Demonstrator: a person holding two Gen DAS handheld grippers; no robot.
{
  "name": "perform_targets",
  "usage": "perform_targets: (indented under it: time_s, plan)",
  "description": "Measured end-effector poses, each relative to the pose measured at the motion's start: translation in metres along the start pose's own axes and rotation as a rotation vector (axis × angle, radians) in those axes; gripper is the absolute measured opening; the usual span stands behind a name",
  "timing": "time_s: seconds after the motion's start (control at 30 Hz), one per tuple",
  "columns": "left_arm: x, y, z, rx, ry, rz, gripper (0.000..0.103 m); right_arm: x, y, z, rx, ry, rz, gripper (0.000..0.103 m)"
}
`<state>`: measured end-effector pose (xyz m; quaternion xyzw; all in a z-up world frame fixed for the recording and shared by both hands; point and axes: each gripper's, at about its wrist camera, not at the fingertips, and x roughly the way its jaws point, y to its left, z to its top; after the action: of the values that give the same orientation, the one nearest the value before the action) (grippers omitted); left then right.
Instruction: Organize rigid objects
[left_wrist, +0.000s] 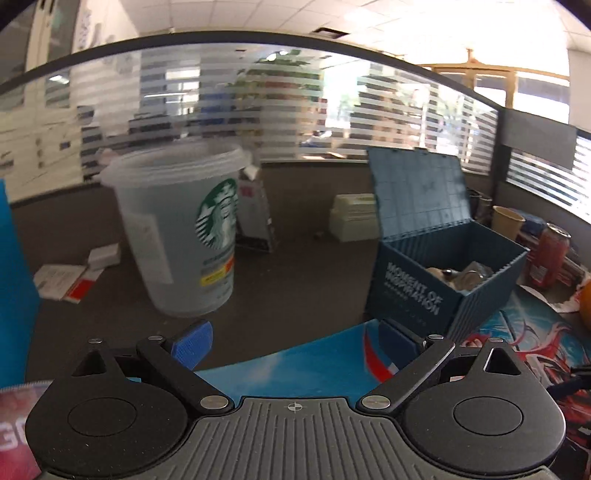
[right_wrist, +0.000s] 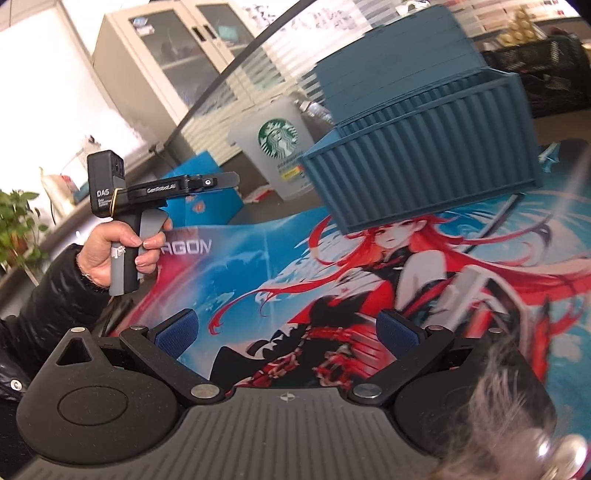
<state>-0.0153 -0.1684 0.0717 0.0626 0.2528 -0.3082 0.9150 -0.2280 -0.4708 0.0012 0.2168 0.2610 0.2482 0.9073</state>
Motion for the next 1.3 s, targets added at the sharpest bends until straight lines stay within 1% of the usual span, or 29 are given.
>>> perform_targets:
  time_s: [0.1,0.13,0.23,0.33,0.43,0.57,0.8,0.93,1.03,1.13,1.3]
  plan:
    - [0.002,0.014,-0.011,-0.046,0.002,0.077,0.098,0.013,0.013,0.003,-0.014,0.006,-0.019,0.103]
    - [0.003,0.017,-0.016,-0.060,0.005,0.092,0.098,0.019,0.018,0.005,-0.026,0.009,-0.035,0.103]
    - [0.005,0.027,-0.026,-0.098,0.015,0.124,0.098,0.037,0.034,0.010,-0.083,0.010,-0.131,0.103]
    - [0.007,0.035,-0.034,-0.124,0.022,0.164,0.098,0.057,0.048,0.015,-0.170,0.001,-0.241,0.103]
    - [0.011,0.040,-0.041,-0.141,0.028,0.191,0.098,0.076,0.058,0.018,-0.235,0.002,-0.322,0.103]
    - [0.013,0.045,-0.048,-0.159,0.033,0.224,0.098,0.099,0.064,0.024,-0.258,0.027,-0.396,0.103]
    - [0.016,0.055,-0.059,-0.189,0.042,0.288,0.098,0.127,0.071,0.028,-0.265,0.060,-0.454,0.103]
    - [0.019,0.060,-0.063,-0.206,0.051,0.327,0.102,0.142,0.074,0.024,-0.297,0.080,-0.485,0.103]
    - [0.020,0.065,-0.064,-0.233,0.069,0.336,0.102,0.151,0.077,0.023,-0.317,0.110,-0.498,0.103]
    - [0.021,0.068,-0.065,-0.251,0.082,0.341,0.102,0.155,0.079,0.024,-0.334,0.118,-0.505,0.103]
    - [0.021,0.068,-0.065,-0.250,0.094,0.351,0.103,0.161,0.081,0.026,-0.337,0.128,-0.516,0.103]
